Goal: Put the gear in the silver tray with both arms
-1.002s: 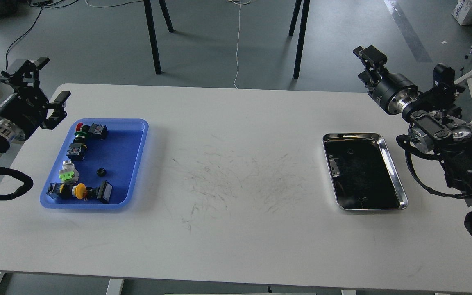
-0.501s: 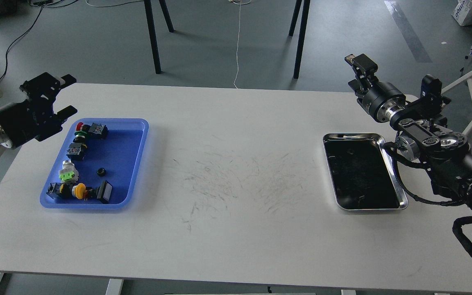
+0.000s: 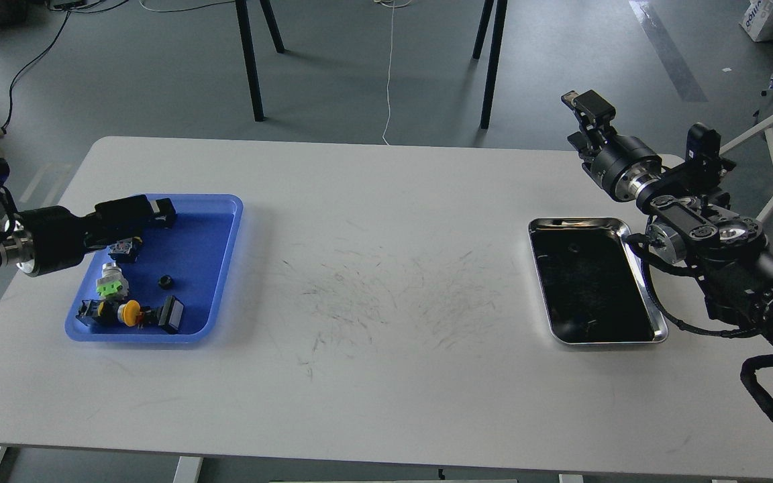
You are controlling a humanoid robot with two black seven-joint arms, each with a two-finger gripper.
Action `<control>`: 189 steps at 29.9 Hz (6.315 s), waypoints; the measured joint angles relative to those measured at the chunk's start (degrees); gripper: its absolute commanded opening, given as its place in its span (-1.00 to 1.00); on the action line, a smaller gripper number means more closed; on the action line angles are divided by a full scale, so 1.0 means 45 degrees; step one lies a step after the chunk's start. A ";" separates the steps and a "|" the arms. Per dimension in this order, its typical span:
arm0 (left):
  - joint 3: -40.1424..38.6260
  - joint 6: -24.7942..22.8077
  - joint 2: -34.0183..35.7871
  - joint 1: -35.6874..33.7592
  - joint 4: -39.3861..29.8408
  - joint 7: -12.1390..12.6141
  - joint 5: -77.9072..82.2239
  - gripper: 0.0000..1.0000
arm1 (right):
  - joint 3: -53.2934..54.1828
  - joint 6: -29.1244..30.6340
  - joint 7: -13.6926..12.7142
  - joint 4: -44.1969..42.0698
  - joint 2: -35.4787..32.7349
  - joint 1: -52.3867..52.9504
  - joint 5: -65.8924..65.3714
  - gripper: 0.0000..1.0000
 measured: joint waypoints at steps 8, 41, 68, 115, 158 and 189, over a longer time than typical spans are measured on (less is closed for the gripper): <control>0.0074 -0.0098 0.0489 -0.0779 -0.0158 0.0000 -0.2070 0.98 | -0.0039 0.0014 0.0000 0.0003 0.0029 0.0007 0.0000 0.67; 0.2326 0.5312 0.0675 -0.0317 -0.1582 -0.0001 0.3745 0.96 | -0.0115 0.0002 0.0001 0.0019 0.0187 0.0035 -0.0021 0.67; 0.3056 0.5421 -0.1811 -0.0394 0.1683 0.0003 0.6457 0.74 | -0.0136 0.0000 0.0001 0.0039 0.0212 0.0013 -0.0040 0.68; 0.3129 0.5330 -0.2361 0.0130 0.2812 0.0001 0.6442 -0.15 | -0.0136 0.0001 0.0001 0.0019 0.0210 -0.0011 -0.0048 0.68; 0.2991 0.4626 -0.2038 -0.0136 0.1996 -0.0002 0.5795 -0.80 | -0.0145 0.0001 0.0001 -0.0002 0.0230 0.0008 -0.0060 0.68; 0.3026 0.4132 -0.5870 -0.2878 -0.1020 0.0004 0.3554 -0.81 | 0.3144 0.0264 -0.0009 0.0101 0.0209 0.0370 0.0020 0.83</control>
